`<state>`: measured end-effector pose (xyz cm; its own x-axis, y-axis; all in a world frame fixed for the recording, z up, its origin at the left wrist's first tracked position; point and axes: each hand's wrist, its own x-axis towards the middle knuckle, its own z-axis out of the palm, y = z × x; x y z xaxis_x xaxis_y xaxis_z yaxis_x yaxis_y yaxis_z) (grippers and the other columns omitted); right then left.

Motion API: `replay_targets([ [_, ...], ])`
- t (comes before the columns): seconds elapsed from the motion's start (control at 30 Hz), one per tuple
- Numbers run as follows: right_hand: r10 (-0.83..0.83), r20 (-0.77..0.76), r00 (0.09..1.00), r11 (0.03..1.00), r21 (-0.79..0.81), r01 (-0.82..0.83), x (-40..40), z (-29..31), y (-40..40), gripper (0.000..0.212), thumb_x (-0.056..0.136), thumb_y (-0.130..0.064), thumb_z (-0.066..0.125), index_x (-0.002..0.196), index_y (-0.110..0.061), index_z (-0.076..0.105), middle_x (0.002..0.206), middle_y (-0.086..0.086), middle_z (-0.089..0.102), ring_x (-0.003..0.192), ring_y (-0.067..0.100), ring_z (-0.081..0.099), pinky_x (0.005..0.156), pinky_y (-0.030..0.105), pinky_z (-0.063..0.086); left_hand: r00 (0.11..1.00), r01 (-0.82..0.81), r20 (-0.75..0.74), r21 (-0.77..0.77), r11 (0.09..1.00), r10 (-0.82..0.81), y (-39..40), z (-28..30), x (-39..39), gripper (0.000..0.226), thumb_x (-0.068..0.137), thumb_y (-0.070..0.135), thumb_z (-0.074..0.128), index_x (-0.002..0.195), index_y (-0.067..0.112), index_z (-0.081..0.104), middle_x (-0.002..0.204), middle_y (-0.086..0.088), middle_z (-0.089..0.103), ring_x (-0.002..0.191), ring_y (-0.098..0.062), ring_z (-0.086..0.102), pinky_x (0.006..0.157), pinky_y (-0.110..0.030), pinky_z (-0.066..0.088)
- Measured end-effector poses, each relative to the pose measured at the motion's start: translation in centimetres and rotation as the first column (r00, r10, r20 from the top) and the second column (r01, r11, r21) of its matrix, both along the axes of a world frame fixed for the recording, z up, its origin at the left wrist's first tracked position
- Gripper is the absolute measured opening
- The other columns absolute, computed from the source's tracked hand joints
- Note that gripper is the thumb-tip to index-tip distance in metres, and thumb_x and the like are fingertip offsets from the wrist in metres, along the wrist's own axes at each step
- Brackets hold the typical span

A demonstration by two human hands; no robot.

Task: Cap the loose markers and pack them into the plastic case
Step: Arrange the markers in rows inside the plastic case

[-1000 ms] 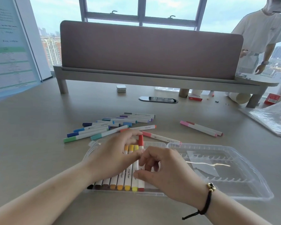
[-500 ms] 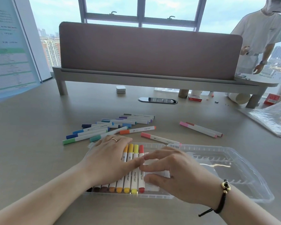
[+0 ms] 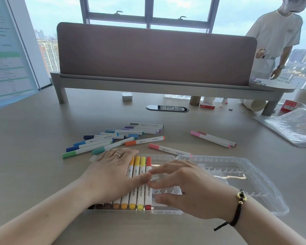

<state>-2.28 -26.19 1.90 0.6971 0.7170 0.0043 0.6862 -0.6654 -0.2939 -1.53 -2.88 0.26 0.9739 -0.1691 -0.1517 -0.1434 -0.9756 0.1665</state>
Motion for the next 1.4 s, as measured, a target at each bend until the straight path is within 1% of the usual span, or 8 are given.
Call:
replay_targets([
  [0.27,0.016,-0.001,1.000,0.996,0.083,-0.016,0.6,-0.7,-0.3,0.039,0.092,-0.059,0.055,0.129,-0.050,0.058,0.147,-0.031,0.041,0.138,-0.003,0.030,0.116,0.039,0.027,0.999,-0.002,0.033,-0.046,0.999,0.004,0.1,-0.2,0.0,0.095,0.070,0.096,0.012,0.151,0.046,0.013,0.162,0.018,0.016,0.148,-0.007,0.016,0.121,-0.037,0.020],
  [0.57,-0.070,-0.038,0.997,0.977,0.200,0.077,1.7,-1.5,-0.4,0.032,0.090,-0.043,0.068,0.122,-0.039,0.068,0.129,-0.021,0.063,0.123,-0.004,0.048,0.108,0.026,0.038,0.997,0.004,0.072,-0.058,0.998,0.000,-0.2,0.0,0.8,0.075,0.077,0.086,0.019,0.140,0.047,0.029,0.152,0.016,0.034,0.139,-0.008,0.031,0.113,-0.036,0.031],
  [0.7,-0.110,-0.145,0.983,0.957,0.251,0.144,2.1,-1.9,-0.5,0.029,0.087,-0.043,0.071,0.116,-0.040,0.070,0.116,-0.019,0.069,0.109,0.001,0.060,0.099,0.032,0.048,0.994,-0.004,0.107,-0.024,1.000,0.007,-0.4,-0.2,1.0,0.080,0.071,0.090,0.013,0.135,0.046,0.035,0.147,0.014,0.040,0.134,-0.009,0.035,0.110,-0.039,0.037],
  [0.87,-0.147,-0.158,0.977,0.957,0.226,0.180,2.0,-1.8,-0.3,0.025,0.086,-0.045,0.070,0.110,-0.041,0.072,0.115,-0.020,0.070,0.108,-0.001,0.061,0.099,0.031,0.049,0.997,0.019,0.079,0.006,1.000,-0.020,-0.6,0.8,1.1,0.094,0.059,0.094,0.006,0.132,0.044,0.037,0.142,0.012,0.039,0.130,-0.011,0.039,0.107,-0.041,0.041],
  [1.03,-0.238,-0.116,0.964,0.921,0.287,0.262,3.0,0.1,-0.5,0.012,0.086,-0.041,0.072,0.093,-0.033,0.078,0.089,-0.017,0.074,0.083,-0.006,0.062,0.077,0.012,0.046,0.996,0.004,0.087,0.021,1.000,-0.006,-0.7,0.7,2.5,0.067,0.071,0.094,0.023,0.109,0.043,0.044,0.116,0.014,0.049,0.105,-0.010,0.048,0.089,-0.038,0.049],
  [1.13,-0.417,-0.003,0.909,0.842,0.374,0.388,5.4,1.2,-0.5,0.008,0.087,-0.030,0.072,0.087,-0.024,0.078,0.083,-0.011,0.073,0.078,0.001,0.063,0.073,0.021,0.048,0.994,0.000,0.112,0.001,1.000,0.000,-1.3,1.1,2.8,0.056,0.077,0.088,0.031,0.098,0.038,0.047,0.098,0.016,0.051,0.093,-0.007,0.049,0.080,-0.032,0.047],
  [1.23,-0.520,-0.022,0.854,0.814,0.288,0.504,7.8,1.3,-0.4,0.010,0.084,-0.027,0.075,0.088,-0.019,0.079,0.078,-0.008,0.071,0.074,0.008,0.064,0.068,0.022,0.051,0.992,0.007,0.123,-0.029,1.000,-0.004,-1.6,1.2,2.7,0.055,0.077,0.088,0.034,0.096,0.038,0.046,0.097,0.017,0.049,0.093,-0.006,0.049,0.081,-0.030,0.046],
  [1.4,-0.511,-0.133,0.849,0.847,0.090,0.524,10.2,0.2,0.2,0.018,0.077,-0.036,0.082,0.084,-0.020,0.080,0.076,-0.003,0.075,0.072,0.014,0.069,0.069,0.030,0.059,0.994,0.036,0.101,-0.027,0.999,-0.033,-0.3,0.5,2.6,0.068,0.067,0.097,0.026,0.107,0.045,0.044,0.108,0.017,0.051,0.101,-0.007,0.049,0.092,-0.035,0.049],
])
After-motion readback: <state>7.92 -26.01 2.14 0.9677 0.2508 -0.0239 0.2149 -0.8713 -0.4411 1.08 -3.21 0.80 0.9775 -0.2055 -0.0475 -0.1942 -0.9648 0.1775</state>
